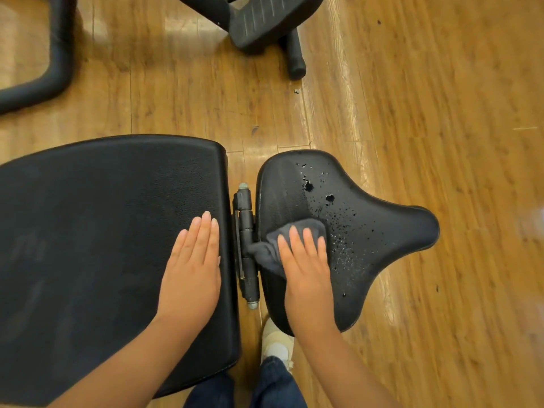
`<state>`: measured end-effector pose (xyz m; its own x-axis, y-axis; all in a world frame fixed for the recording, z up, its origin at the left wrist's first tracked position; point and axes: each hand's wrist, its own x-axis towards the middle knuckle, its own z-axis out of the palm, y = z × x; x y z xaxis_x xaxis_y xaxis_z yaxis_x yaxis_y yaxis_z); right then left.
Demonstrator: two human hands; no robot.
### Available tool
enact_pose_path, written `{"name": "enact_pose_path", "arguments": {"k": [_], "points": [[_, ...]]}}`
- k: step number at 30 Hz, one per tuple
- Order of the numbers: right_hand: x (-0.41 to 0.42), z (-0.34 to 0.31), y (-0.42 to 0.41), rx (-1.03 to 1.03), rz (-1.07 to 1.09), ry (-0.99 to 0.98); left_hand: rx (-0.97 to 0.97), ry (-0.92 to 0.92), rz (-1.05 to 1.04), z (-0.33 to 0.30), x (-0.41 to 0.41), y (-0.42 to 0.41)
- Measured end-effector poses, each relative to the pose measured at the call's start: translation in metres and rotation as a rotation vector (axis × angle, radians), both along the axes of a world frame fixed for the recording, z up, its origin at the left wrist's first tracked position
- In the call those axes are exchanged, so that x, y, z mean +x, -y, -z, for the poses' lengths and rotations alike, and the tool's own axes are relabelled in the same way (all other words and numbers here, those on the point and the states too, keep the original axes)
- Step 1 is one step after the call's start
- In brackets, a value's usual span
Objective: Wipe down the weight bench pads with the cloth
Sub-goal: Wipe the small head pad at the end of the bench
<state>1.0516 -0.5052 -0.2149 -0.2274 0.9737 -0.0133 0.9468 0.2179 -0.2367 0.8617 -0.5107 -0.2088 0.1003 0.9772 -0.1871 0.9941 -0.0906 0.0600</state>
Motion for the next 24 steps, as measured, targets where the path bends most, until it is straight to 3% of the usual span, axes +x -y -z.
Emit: {"name": "enact_pose_path", "arguments": {"k": [11, 17, 24], "points": [[-0.022, -0.027, -0.156, -0.132, 0.063, 0.048, 0.000, 0.006, -0.012, 0.000, 0.000, 0.001], [-0.029, -0.023, -0.165, -0.109, 0.085, 0.065, 0.034, 0.010, -0.011, 0.002, 0.001, 0.001], [-0.029, -0.031, -0.141, -0.255, -0.306, 0.134, 0.022, -0.004, -0.006, 0.003, -0.001, 0.002]]}}
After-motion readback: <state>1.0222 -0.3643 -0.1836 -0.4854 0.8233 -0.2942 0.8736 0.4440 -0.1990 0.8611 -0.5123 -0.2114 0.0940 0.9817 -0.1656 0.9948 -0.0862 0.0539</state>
